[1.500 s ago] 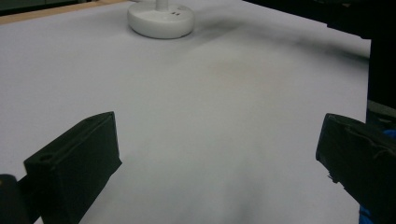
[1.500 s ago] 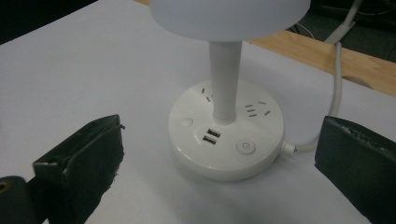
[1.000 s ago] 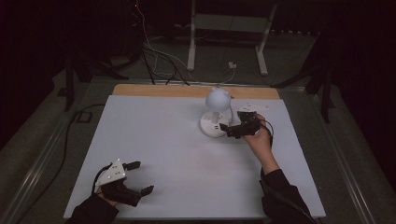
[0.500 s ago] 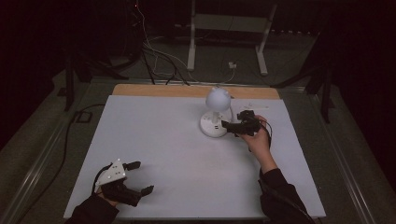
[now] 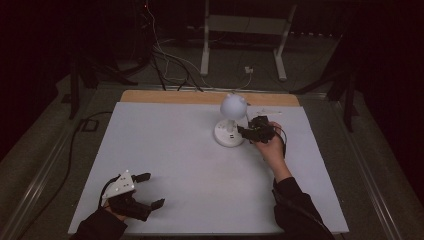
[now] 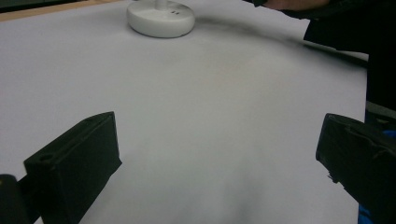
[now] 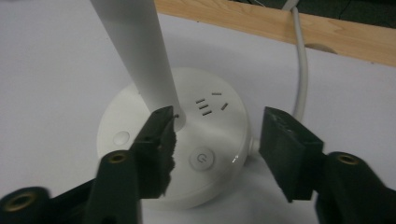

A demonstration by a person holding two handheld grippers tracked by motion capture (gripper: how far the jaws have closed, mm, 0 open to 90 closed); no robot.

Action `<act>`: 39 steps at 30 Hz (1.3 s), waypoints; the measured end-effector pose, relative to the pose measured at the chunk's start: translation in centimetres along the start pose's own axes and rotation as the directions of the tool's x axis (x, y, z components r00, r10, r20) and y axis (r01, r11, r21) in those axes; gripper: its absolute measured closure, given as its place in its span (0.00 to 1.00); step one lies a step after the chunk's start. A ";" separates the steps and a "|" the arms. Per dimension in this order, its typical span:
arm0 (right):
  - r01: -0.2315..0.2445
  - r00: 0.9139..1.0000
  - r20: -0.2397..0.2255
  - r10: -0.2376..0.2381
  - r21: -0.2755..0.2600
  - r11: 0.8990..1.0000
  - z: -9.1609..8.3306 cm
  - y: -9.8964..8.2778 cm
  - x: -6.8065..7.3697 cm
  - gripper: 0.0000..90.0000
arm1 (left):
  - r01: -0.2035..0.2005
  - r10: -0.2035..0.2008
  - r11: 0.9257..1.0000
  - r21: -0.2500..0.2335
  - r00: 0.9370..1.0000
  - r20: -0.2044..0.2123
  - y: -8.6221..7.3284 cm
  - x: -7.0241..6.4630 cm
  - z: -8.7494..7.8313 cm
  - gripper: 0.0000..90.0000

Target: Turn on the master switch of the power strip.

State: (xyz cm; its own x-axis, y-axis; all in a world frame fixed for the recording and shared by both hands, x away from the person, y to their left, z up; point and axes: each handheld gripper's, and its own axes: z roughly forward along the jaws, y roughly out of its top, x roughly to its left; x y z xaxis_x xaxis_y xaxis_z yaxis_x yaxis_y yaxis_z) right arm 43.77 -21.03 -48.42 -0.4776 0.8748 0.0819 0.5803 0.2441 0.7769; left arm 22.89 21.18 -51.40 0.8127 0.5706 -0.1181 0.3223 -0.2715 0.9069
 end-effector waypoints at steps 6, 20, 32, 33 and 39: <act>0.012 1.000 -0.018 -0.011 0.040 0.999 0.3 -0.2 0.5 0.85 | 0.013 -0.013 1.000 -0.014 1.000 0.005 0.0 0.1 -0.1 0.00; 0.006 1.000 -0.013 -0.005 0.036 0.999 0.7 -0.3 0.5 1.00 | 0.012 -0.012 1.000 -0.007 1.000 0.004 0.0 0.1 0.0 0.00; 0.012 1.000 0.013 -0.013 0.046 0.999 1.6 -1.0 0.8 1.00 | 0.013 -0.013 1.000 -0.008 1.000 0.003 0.0 0.1 0.0 0.00; 0.013 1.000 0.015 -0.013 0.042 0.999 1.6 -1.0 0.8 1.00 | 0.014 -0.014 1.000 -0.008 1.000 0.003 0.0 0.1 0.0 0.00; 0.034 0.998 0.044 -0.035 0.029 0.999 1.7 -1.4 1.2 1.00 | 0.010 -0.010 1.000 -0.003 1.000 0.003 0.0 0.0 0.0 0.00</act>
State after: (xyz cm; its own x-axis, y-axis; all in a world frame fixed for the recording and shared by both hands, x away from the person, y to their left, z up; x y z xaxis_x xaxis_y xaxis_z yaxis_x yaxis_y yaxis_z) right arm 43.53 -19.66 -50.41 -0.4684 0.8831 0.0275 0.5831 0.2856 0.7605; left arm 22.91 21.22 -51.39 0.8110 0.5708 -0.1285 0.3290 -0.2632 0.9069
